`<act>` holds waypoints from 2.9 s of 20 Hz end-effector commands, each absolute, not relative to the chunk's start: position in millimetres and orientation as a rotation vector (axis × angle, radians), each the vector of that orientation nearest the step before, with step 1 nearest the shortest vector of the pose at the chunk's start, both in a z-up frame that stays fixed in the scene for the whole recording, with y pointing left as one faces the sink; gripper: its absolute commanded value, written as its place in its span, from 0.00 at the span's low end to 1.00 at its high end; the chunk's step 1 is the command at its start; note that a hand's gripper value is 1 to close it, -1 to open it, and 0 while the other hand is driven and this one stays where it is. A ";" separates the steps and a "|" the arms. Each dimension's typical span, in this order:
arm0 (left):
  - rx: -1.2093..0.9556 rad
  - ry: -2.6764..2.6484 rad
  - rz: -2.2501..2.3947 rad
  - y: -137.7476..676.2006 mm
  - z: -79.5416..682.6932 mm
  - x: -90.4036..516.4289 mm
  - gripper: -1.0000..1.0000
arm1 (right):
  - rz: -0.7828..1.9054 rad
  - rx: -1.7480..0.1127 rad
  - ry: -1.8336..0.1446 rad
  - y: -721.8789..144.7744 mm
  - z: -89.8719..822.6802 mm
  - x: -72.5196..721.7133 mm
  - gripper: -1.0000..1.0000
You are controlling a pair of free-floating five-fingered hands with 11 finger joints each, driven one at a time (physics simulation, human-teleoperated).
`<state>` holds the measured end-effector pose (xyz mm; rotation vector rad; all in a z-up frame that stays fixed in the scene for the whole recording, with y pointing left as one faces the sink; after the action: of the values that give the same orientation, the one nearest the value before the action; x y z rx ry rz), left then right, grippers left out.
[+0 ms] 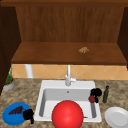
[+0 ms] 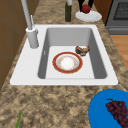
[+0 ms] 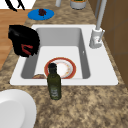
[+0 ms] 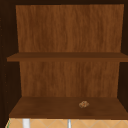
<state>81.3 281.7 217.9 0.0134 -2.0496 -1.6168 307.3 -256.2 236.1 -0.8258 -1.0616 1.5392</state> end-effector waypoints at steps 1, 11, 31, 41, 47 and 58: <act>0.013 -2.050 -1.617 281.7 217.9 81.3 0.50 | 1.512 -0.799 -1.083 -279.5 245.3 294.0 1.00; 0.013 -2.050 -1.617 281.7 217.9 81.3 0.50 | 1.498 -0.781 -1.105 -340.9 254.1 265.9 1.00; 0.013 -2.050 -1.617 281.7 217.9 81.3 0.50 | 1.484 -0.846 -1.108 -445.9 178.4 227.9 1.00; 0.013 -2.050 -1.617 281.7 217.9 81.3 0.50 | 1.505 -0.840 -1.106 -483.0 93.5 248.2 1.00; 0.013 -2.050 -1.617 281.7 217.9 81.3 0.50 | 1.463 -0.703 -1.106 -506.0 67.1 270.7 1.00; 0.013 -2.050 -1.617 281.7 217.9 81.3 0.50 | 1.379 -0.590 -1.139 -505.7 139.4 263.7 0.00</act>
<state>81.3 281.7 217.9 0.0134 -2.0496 -1.6168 264.7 -506.4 118.2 -0.5861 -1.1394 1.3909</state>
